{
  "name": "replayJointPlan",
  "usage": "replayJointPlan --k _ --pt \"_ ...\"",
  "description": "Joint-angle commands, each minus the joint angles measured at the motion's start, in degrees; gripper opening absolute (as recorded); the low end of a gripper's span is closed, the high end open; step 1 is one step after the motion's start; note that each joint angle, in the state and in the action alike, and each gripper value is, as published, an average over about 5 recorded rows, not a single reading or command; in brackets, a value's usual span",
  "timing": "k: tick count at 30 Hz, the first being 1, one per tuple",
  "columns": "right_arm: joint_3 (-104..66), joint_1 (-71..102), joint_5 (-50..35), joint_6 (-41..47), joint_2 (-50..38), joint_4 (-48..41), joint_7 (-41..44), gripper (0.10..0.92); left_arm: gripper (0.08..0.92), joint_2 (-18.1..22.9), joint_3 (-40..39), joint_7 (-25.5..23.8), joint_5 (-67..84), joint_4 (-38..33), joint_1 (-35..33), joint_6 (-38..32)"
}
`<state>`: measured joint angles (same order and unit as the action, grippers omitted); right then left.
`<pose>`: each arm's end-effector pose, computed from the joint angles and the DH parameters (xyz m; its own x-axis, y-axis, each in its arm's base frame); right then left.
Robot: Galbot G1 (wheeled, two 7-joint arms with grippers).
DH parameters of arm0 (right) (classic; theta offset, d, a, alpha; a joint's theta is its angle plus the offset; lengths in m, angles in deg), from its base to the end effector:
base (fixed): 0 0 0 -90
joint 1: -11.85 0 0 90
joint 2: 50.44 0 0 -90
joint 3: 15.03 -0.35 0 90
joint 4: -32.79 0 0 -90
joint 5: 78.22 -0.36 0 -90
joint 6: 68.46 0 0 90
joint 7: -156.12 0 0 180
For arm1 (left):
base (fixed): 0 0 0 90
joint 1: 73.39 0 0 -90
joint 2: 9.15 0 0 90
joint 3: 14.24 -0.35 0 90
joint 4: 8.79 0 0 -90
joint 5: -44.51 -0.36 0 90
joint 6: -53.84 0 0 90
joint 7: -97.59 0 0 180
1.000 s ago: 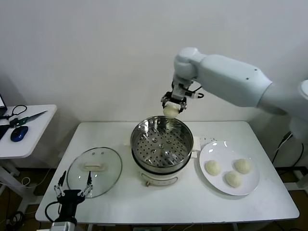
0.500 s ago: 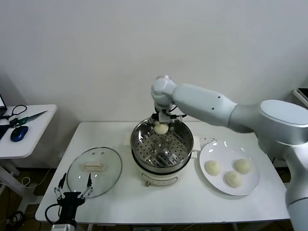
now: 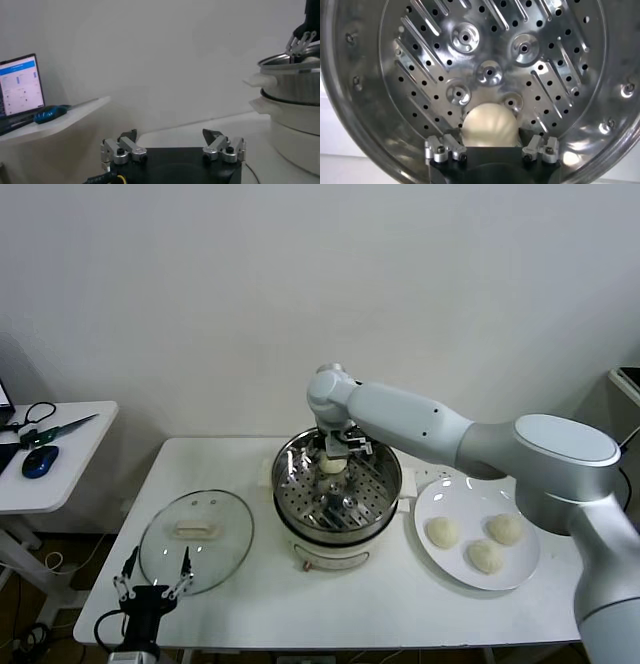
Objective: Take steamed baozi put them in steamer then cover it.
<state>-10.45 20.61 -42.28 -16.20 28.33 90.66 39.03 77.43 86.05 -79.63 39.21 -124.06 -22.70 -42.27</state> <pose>0.5797 0.1926 -0.1140 -0.3080 0.0117 0.9513 0.0356 -0.9991 0.0238 0.1259 0.0698 -0.3519 -0.9809 -0.1583 0.1128 -0.1258 0.9594 0.2524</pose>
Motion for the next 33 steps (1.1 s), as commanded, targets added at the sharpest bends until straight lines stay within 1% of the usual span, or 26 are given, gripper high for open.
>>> replayJointPlan --k 1,6,11,13,16,17,19,22,25,27,33 --pt "-0.7 0.2 -0.1 0.2 -0.1 0.8 0.7 0.822 0.823 0.1 -0.1 0.0 -0.2 -0.1 0.0 0.1" --pt "-1.7 -3.0 -5.2 1.2 -3.7 5.9 2.2 0.823 0.823 0.1 -0.4 0.1 -0.6 -0.7 -0.1 0.2" --pt "0.9 -9.9 -15.8 5.7 -12.0 12.4 3.2 0.823 0.823 0.0 -0.4 0.1 -0.7 -1.5 -0.6 0.3" --pt "5.4 -14.1 -21.3 11.3 -16.5 15.2 -0.4 0.823 0.823 -0.1 -0.5 0.1 -0.9 -1.9 -0.9 0.3" --pt "15.1 -21.2 -35.8 23.8 -23.1 18.8 -7.0 0.823 0.823 -0.1 -0.7 0.1 -1.0 -2.4 -1.1 0.3" --pt "17.5 -22.9 -41.4 27.9 -25.0 19.6 -7.7 0.823 0.823 -0.1 -0.7 0.1 -1.1 -2.6 -1.1 0.4" --pt "19.3 -25.0 -50.8 34.7 -28.7 20.2 -5.9 0.823 0.823 0.1 -0.9 0.2 -1.1 -2.9 -1.1 0.5" --pt "19.6 -25.0 -58.3 42.0 -33.6 19.7 -2.2 0.823 0.823 0.4 -1.3 0.2 -1.2 -3.2 -0.9 0.6" --pt "19.5 -23.1 -61.9 46.0 -38.3 19.0 -1.1 0.823 0.823 0.4 -1.5 0.2 -1.3 -3.3 -0.9 0.6" --pt "19.3 -21.3 -62.7 47.3 -40.8 18.9 -1.3 0.823 0.823 0.3 -1.4 0.2 -1.3 -3.3 -1.0 0.6" --pt "17.1 -12.7 -60.0 49.3 -45.9 19.1 -2.5 0.823 0.823 0.0 -1.1 0.1 -0.9 -3.1 -1.3 0.2"
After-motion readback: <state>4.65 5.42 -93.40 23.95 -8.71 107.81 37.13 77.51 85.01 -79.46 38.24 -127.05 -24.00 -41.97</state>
